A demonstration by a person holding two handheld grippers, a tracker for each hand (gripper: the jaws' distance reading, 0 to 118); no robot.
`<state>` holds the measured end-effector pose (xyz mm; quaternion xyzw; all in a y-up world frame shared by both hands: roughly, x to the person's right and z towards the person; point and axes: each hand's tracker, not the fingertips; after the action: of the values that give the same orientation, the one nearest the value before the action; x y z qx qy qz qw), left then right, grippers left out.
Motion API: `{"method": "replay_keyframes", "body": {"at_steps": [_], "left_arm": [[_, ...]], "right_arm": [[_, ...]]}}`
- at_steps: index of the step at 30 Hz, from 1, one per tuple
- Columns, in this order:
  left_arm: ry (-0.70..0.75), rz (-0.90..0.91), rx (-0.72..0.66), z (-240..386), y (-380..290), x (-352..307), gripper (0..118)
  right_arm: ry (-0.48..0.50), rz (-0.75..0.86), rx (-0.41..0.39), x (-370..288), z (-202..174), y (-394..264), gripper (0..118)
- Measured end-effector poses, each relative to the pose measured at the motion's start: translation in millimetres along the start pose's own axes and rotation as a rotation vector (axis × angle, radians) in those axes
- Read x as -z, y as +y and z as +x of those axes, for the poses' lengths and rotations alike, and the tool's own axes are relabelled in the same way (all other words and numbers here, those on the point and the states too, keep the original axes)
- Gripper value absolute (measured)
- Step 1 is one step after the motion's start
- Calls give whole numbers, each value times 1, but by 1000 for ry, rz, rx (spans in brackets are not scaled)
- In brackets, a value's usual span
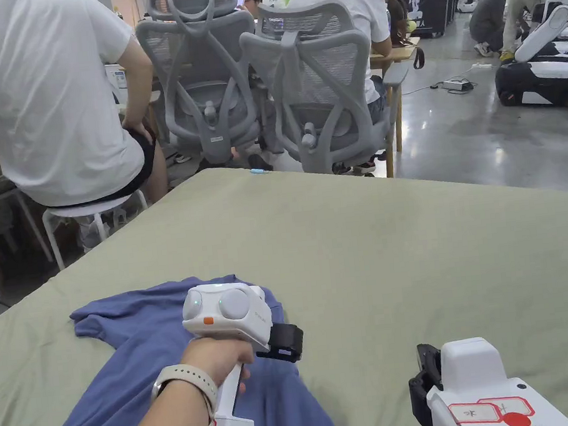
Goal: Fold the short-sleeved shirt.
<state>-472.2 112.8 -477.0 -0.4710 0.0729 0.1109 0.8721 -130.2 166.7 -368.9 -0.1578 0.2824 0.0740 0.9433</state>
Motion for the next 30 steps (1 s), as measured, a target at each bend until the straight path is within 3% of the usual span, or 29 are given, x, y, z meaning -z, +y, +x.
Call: {"method": "replay_keyframes", "body": {"at_steps": [1,2,4,6,9,15,25,28,30], "left_arm": [[0,-19,-14,0,-1,10,100],[10,-51,-22,0,-4,19,84],[19,-112,-24,-3,-14,35,34],[109,-75,20,-3,-22,36,0],[17,-51,-110,-14,-19,19,0],[-37,97,23,51,-4,-40,0],[-545,261,341,346,-1,-122,0],[-721,228,388,427,-19,-132,0],[-753,185,439,467,-36,-125,0]], "right_arm": [[-7,-5,5,2,4,-2,0],[-14,-10,9,3,7,-4,0],[-27,-21,9,4,12,-5,0],[-38,-24,12,2,18,-6,0],[-52,-17,17,-5,26,-4,0],[-112,10,52,-41,58,1,0],[-401,63,52,-159,157,10,0],[-488,57,71,-195,192,3,0],[-539,47,75,-212,209,-3,0]]}}
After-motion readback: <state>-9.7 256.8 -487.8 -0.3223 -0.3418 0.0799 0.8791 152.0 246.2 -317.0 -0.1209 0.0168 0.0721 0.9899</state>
